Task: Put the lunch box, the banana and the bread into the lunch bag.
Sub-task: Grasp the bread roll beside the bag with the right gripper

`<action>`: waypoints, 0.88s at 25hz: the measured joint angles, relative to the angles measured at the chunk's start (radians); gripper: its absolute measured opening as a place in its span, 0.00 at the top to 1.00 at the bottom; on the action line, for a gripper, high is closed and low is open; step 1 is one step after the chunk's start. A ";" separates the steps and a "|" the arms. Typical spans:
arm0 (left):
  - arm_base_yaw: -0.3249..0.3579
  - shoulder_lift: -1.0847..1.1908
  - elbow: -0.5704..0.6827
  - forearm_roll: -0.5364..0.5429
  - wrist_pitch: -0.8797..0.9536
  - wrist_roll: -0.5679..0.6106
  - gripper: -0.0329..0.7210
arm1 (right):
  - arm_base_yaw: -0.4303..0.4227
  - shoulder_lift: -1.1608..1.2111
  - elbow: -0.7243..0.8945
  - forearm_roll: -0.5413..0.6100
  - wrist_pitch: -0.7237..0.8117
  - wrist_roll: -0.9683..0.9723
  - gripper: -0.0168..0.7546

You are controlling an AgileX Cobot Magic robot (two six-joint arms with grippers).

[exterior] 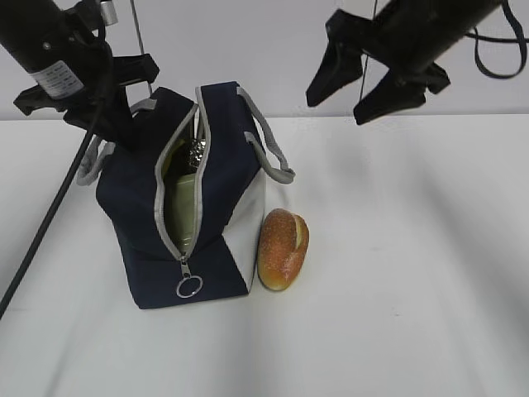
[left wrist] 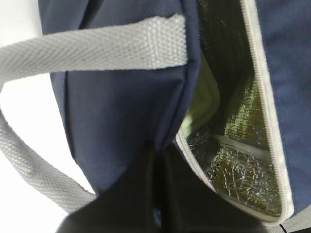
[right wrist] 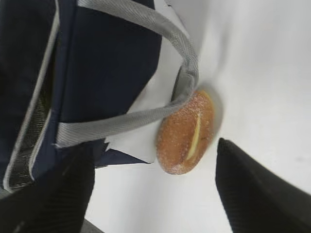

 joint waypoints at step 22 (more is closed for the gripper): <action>0.000 0.000 0.000 0.000 0.002 0.000 0.96 | 0.000 -0.015 0.532 0.413 -0.271 -0.360 0.13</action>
